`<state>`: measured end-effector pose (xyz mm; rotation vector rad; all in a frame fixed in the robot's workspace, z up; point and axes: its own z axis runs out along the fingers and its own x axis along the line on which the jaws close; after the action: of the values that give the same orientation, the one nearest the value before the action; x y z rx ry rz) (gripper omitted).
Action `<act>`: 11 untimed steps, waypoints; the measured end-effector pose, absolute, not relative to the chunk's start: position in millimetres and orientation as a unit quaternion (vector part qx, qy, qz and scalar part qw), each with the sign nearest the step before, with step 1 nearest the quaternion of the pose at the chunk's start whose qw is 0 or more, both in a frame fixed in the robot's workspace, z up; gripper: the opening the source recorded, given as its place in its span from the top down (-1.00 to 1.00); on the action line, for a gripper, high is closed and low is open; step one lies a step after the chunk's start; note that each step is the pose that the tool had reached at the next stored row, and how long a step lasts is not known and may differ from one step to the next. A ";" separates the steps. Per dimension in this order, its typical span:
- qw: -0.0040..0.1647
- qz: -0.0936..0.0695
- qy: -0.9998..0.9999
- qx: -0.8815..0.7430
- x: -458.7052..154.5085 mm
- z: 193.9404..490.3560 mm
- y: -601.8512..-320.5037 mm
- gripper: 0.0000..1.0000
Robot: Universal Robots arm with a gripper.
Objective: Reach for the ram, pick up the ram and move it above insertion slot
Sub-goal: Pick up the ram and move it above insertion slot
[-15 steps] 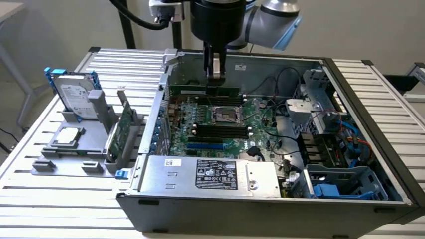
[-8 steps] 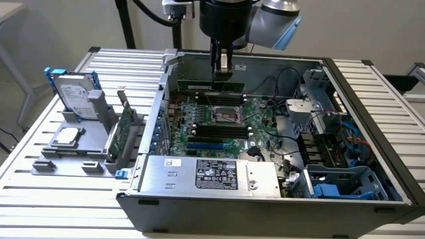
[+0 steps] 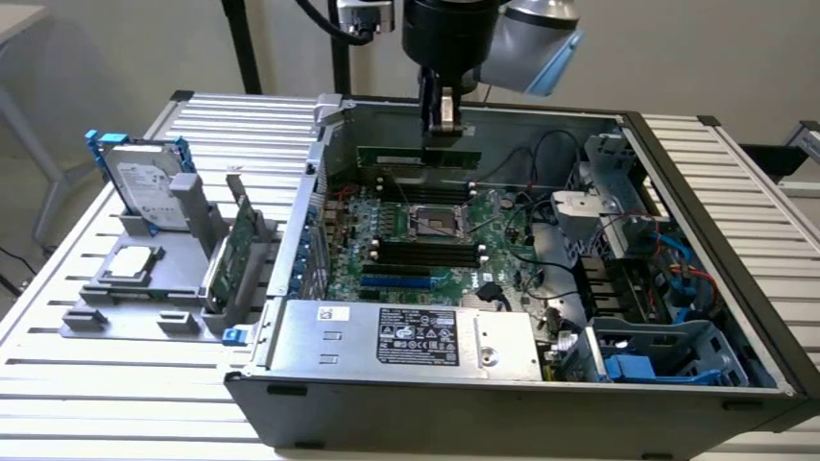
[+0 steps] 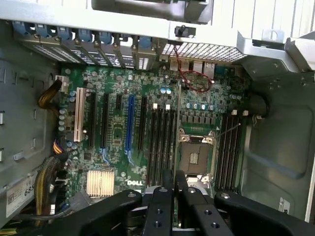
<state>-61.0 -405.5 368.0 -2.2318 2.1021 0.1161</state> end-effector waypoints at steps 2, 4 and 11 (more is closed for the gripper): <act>0.037 0.038 0.685 -0.727 -57.1 367.0 -402.1 0.73; 0.037 0.037 0.685 -0.727 -53.0 366.3 -399.4 0.73; 0.039 0.036 0.685 -0.727 -47.0 365.2 -397.2 0.73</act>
<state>-47.0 -397.2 365.2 -2.2296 2.0995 0.1102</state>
